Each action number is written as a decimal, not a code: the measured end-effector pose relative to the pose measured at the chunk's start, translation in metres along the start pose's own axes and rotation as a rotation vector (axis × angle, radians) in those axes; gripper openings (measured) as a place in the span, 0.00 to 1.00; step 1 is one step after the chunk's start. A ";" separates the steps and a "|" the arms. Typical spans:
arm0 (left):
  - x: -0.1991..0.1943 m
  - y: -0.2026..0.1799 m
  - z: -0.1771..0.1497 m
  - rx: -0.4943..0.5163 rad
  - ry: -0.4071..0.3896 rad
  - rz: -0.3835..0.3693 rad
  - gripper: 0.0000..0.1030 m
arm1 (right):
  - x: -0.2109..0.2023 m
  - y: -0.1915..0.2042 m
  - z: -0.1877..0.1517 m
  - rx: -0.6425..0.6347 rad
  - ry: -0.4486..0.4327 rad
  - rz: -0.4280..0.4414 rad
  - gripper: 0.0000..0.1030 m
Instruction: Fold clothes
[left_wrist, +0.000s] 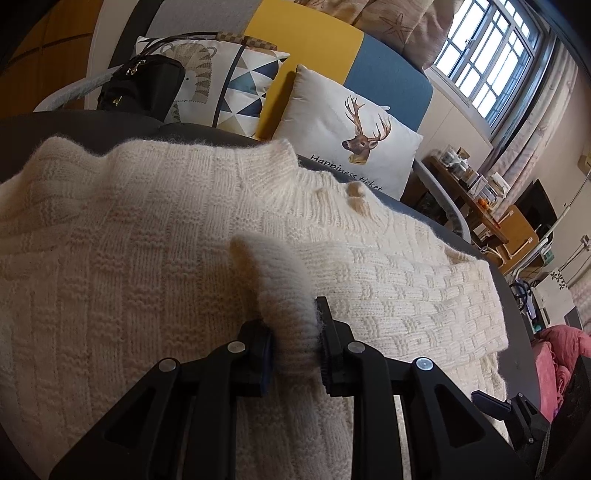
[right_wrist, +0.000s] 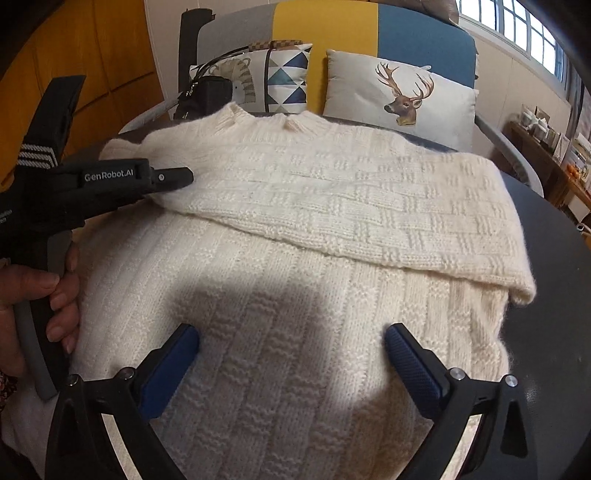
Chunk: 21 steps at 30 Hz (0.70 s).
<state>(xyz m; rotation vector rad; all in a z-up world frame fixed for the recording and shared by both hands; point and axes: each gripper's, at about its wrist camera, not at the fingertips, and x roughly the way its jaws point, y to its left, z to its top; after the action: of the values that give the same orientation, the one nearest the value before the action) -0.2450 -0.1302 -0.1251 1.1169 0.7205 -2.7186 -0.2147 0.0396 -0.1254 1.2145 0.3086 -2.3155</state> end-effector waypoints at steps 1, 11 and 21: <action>0.000 0.000 0.000 0.000 0.000 0.000 0.22 | 0.000 0.000 0.000 0.000 0.000 0.000 1.00; 0.002 0.006 -0.001 -0.029 -0.003 -0.039 0.22 | 0.000 0.000 -0.002 0.002 -0.001 0.002 1.00; 0.001 0.014 -0.003 -0.061 -0.018 -0.089 0.22 | 0.001 0.000 -0.001 0.001 0.000 0.000 1.00</action>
<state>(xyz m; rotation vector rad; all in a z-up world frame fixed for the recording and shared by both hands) -0.2402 -0.1407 -0.1328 1.0711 0.8645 -2.7543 -0.2142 0.0396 -0.1266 1.2148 0.3073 -2.3166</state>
